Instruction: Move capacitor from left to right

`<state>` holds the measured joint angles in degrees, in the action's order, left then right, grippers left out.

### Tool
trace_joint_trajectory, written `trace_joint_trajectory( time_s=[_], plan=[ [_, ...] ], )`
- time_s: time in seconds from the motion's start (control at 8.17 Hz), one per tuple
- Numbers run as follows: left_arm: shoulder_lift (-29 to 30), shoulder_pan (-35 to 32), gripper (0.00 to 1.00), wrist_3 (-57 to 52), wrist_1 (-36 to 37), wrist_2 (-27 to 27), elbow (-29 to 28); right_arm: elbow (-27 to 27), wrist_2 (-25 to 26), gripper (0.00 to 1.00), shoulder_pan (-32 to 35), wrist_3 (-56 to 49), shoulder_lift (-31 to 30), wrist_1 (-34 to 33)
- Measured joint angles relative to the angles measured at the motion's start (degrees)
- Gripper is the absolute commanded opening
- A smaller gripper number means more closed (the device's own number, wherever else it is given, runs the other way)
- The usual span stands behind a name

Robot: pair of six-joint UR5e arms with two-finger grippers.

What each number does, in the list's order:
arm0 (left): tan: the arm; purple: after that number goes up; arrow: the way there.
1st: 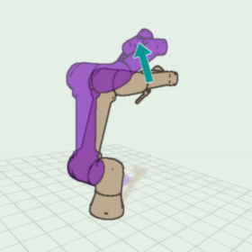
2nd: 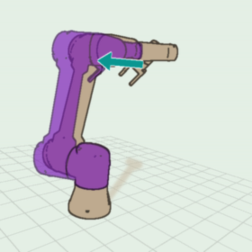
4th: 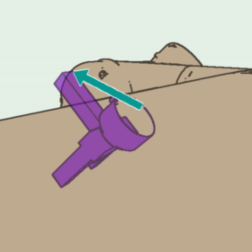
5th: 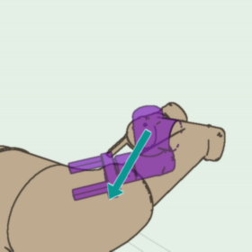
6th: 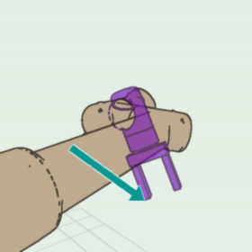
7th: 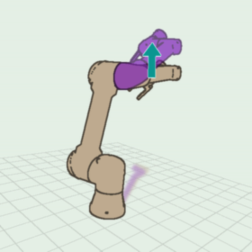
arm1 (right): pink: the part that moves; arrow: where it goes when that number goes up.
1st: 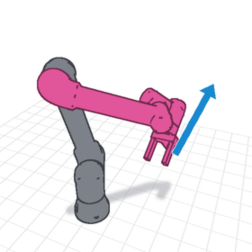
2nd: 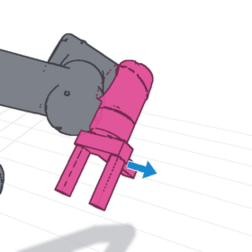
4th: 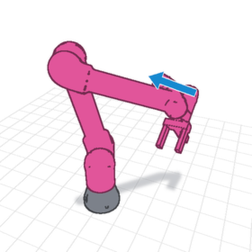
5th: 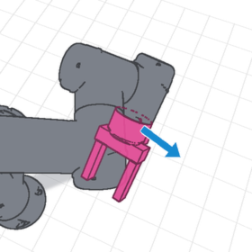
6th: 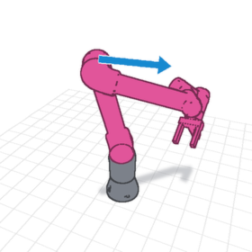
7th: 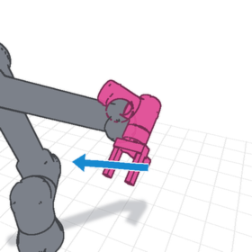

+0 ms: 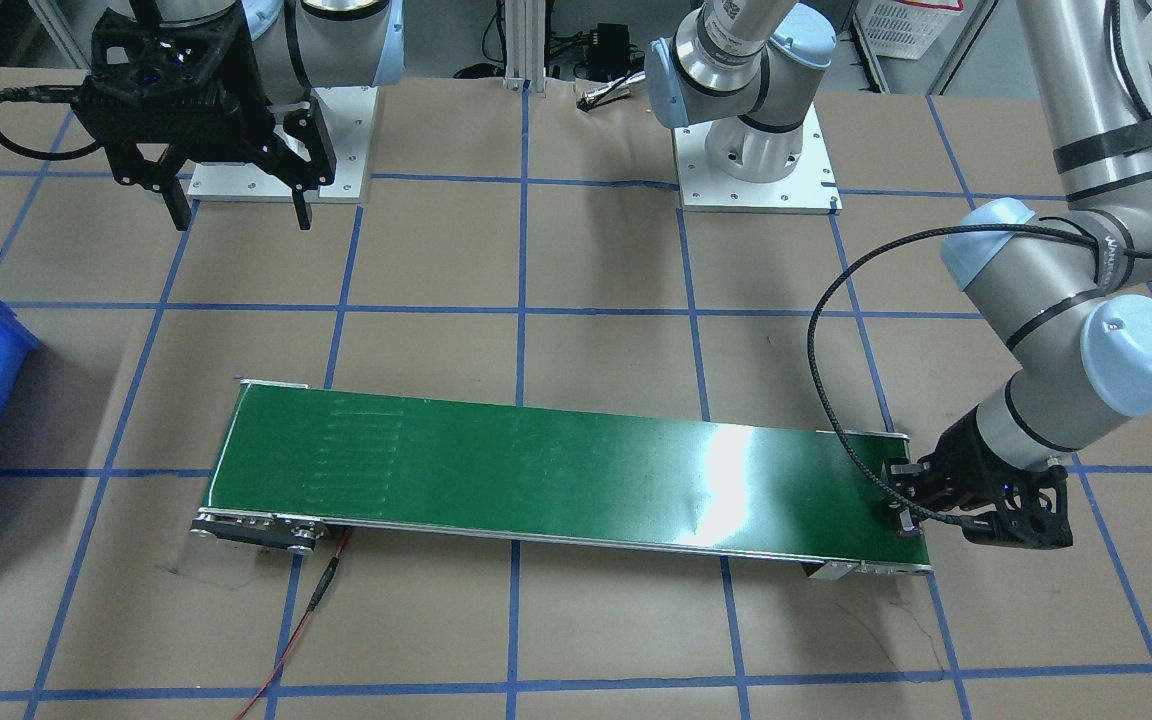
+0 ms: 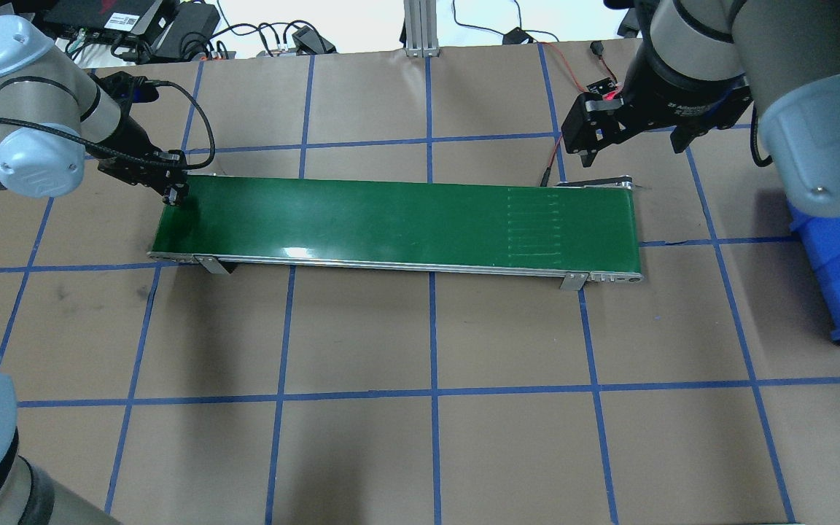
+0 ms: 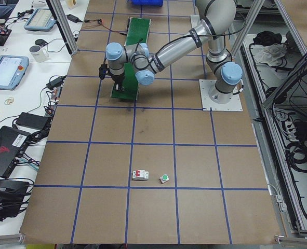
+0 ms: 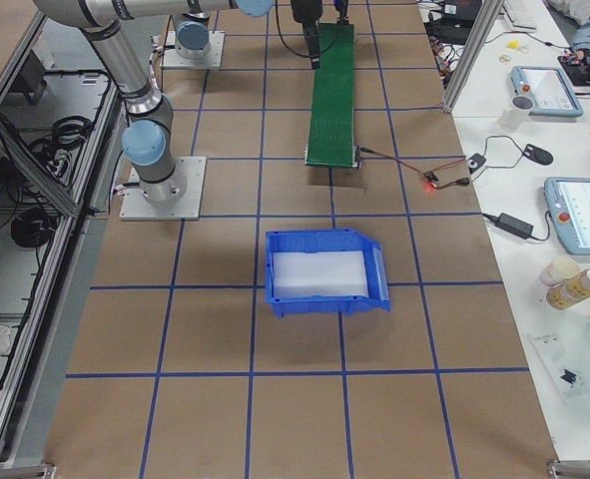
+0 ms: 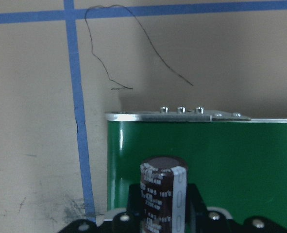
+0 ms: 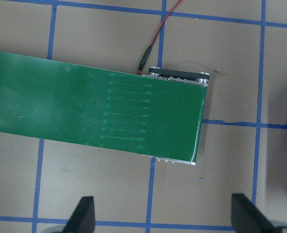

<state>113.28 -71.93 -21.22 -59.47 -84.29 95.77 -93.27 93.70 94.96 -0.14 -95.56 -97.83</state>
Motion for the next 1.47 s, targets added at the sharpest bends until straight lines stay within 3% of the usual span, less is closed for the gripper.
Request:
trace_joint_trajectory(
  time_s=[0.12,0.24,0.61,0.98,1.22,1.47],
  plan=[
    [0.39,-0.05,0.91,0.6,0.18,0.08,0.02,-0.01,-0.02,1.0,0.01,0.04,0.26,0.06],
    [0.53,-0.19,1.0,2.29,0.23,0.14,0.03,-0.01,-0.24,1.0,0.02,0.13,1.05,0.27],
    [-1.5,-2.28,1.0,6.96,0.32,-0.1,0.1,0.01,-0.47,1.0,-0.02,0.59,8.83,-2.04],
    [-9.08,-4.34,1.0,8.19,-2.84,-1.07,-0.04,-0.28,-3.07,1.0,-3.51,-1.04,19.45,-11.33],
    [-13.54,-4.69,1.0,8.36,-6.88,-3.33,-0.1,-2.79,-8.48,1.0,-7.76,-4.17,21.53,-15.35],
    [-14.78,-4.71,1.0,8.4,-8.21,-4.06,-0.04,-4.78,-9.76,0.98,-8.96,-4.69,21.94,-19.35]
  ],
)
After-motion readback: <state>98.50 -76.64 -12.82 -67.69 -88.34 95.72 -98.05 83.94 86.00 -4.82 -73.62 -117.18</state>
